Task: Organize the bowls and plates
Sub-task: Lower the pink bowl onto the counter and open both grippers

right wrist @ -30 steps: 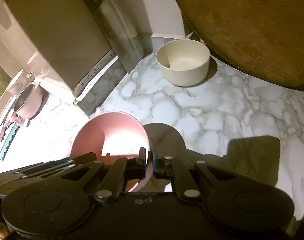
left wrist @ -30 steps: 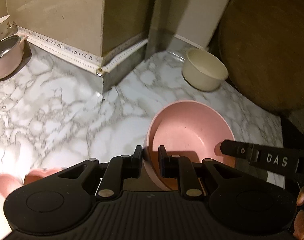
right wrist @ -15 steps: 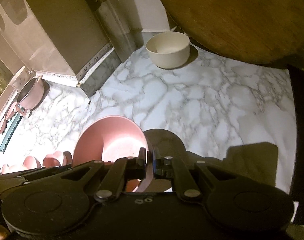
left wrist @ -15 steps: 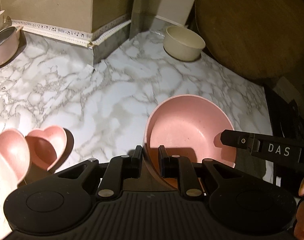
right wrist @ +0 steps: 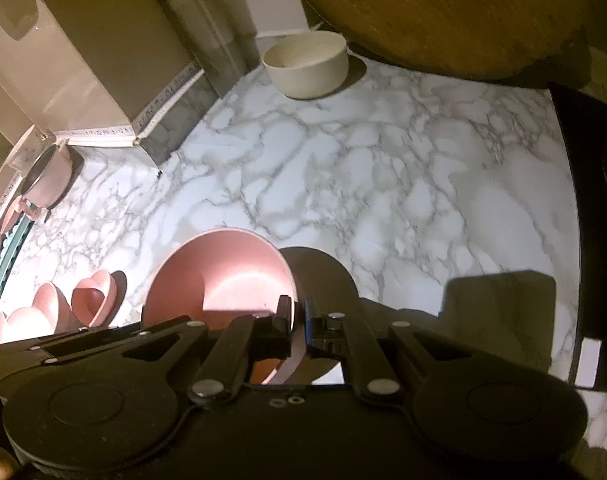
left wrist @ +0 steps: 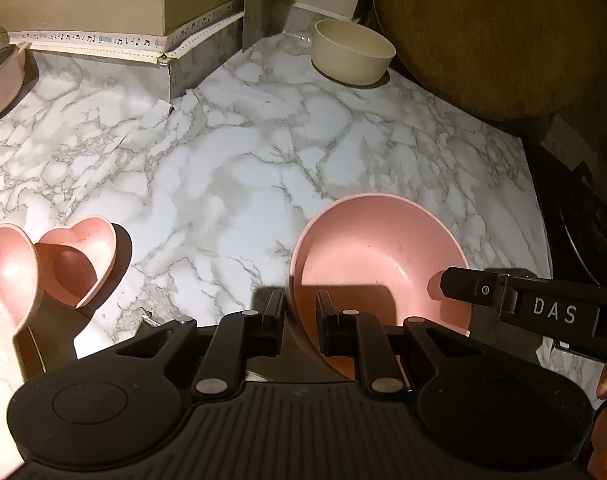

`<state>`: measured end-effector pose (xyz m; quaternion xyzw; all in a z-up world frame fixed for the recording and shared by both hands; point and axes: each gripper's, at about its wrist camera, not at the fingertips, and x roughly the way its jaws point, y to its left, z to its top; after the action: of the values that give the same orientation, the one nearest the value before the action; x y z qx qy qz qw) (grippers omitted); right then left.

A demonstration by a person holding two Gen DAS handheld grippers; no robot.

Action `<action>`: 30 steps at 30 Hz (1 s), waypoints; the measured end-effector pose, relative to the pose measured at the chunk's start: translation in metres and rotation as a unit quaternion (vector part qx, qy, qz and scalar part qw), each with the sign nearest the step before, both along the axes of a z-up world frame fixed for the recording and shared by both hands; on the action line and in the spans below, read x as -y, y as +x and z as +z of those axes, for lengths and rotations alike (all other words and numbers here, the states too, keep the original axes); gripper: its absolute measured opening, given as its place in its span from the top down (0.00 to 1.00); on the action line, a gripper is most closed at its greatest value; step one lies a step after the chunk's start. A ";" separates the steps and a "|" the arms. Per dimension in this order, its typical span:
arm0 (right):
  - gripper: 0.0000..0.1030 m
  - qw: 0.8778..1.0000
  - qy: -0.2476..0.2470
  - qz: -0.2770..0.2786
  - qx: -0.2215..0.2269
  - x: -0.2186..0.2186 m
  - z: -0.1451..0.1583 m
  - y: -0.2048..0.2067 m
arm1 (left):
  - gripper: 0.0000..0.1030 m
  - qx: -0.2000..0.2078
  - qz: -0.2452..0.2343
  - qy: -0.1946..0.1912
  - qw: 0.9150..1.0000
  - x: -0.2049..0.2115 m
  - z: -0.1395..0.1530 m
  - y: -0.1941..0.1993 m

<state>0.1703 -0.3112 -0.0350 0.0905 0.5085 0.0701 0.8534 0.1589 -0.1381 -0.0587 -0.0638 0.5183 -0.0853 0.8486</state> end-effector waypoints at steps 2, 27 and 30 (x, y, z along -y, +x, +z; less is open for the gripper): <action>0.95 1.000 -0.001 -0.001 -0.003 0.000 -0.002 0.000 | 0.85 -0.003 -0.002 0.001 1.000 0.001 -0.003 0.000; 0.86 1.000 -0.003 -0.005 -0.017 -0.002 -0.009 0.002 | 0.85 -0.005 -0.016 0.002 1.000 0.000 -0.005 0.002; 0.83 1.000 -0.002 -0.005 -0.011 -0.002 -0.005 0.000 | 0.85 0.001 -0.017 0.005 1.000 -0.001 -0.001 0.000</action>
<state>0.1706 -0.3094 -0.0397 0.0920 0.5177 0.0633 0.8482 0.1592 -0.1372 -0.0596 -0.0505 0.5191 -0.0974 0.8476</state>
